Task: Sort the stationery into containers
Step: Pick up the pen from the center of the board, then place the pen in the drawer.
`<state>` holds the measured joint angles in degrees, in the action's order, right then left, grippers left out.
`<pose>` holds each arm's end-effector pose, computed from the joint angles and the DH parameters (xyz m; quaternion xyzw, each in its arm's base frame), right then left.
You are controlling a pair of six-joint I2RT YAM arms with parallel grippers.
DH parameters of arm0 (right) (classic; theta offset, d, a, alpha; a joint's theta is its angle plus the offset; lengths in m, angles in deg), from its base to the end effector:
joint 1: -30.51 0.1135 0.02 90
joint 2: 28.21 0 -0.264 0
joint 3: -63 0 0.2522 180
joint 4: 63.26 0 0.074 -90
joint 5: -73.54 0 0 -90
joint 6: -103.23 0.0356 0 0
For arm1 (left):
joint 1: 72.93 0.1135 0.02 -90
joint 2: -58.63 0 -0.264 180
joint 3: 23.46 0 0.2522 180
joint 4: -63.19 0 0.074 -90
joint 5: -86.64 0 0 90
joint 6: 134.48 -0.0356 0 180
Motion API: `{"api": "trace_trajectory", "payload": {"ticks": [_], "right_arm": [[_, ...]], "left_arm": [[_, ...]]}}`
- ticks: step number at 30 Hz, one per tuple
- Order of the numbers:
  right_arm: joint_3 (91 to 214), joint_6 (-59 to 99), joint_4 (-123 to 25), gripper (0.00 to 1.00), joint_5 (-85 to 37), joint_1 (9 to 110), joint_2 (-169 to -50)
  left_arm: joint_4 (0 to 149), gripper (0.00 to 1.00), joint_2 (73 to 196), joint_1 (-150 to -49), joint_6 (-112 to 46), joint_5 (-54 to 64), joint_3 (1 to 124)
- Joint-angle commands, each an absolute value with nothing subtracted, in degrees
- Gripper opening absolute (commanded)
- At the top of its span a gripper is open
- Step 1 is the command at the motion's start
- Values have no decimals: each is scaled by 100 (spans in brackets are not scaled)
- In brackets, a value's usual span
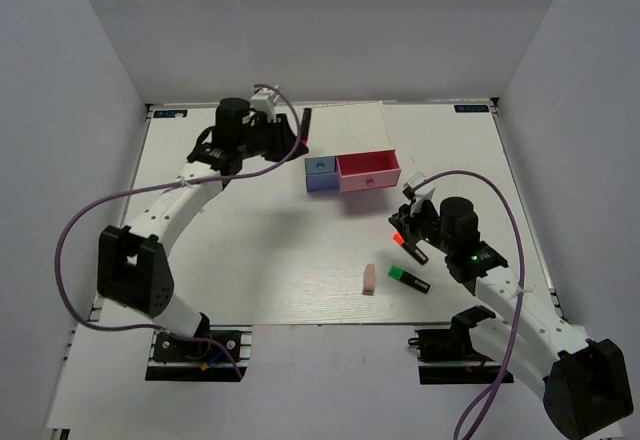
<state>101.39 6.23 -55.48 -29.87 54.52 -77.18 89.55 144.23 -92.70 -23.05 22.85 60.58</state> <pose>0.1772 0.0880 0.2321 -0.2811 0.7577 0.1796 0.5608 0.3198 -0.1316 0.3203 0.1048 0.8361 -0.3585 0.4017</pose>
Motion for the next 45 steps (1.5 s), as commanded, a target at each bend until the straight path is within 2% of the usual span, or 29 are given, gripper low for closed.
{"api": "trace_trajectory", "payload": {"ticks": [1,6,12,24,28,29,31,33,36,45], "right_arm": [[10085,436,-5539,22,-2877,5398,-7585],[10067,391,-5513,26,-2745,5302,-7462],[10058,453,-5425,28,-2684,5223,-7383],[9997,558,-5460,32,-2613,5038,-7338],[9997,558,-5477,34,-2640,4994,-7321],[9997,558,-5469,35,-2657,4994,-7321],[9997,541,-5477,37,-2666,4976,-7321],[9988,541,-5469,44,-2666,4968,-7338],[10005,523,-5477,50,-2675,4950,-7356],[10049,383,-5460,54,-2587,4923,-7487]], "left_arm": [[8749,0,14896,-9595,-3479,3223,7014],[9751,1,15976,-10174,-4709,3039,8396],[9936,2,16611,-10614,-5063,2626,8986],[10253,14,16919,-11213,-5731,1168,9093],[10253,22,16919,-11266,-5731,781,9093],[10253,30,16972,-11327,-5731,675,9093],[10201,36,16972,-11327,-5731,596,9155],[10200,46,16972,-11389,-5731,526,9155],[10200,53,16972,-11389,-5731,472,9155],[10095,62,16796,-11441,-5731,419,9216]]}}
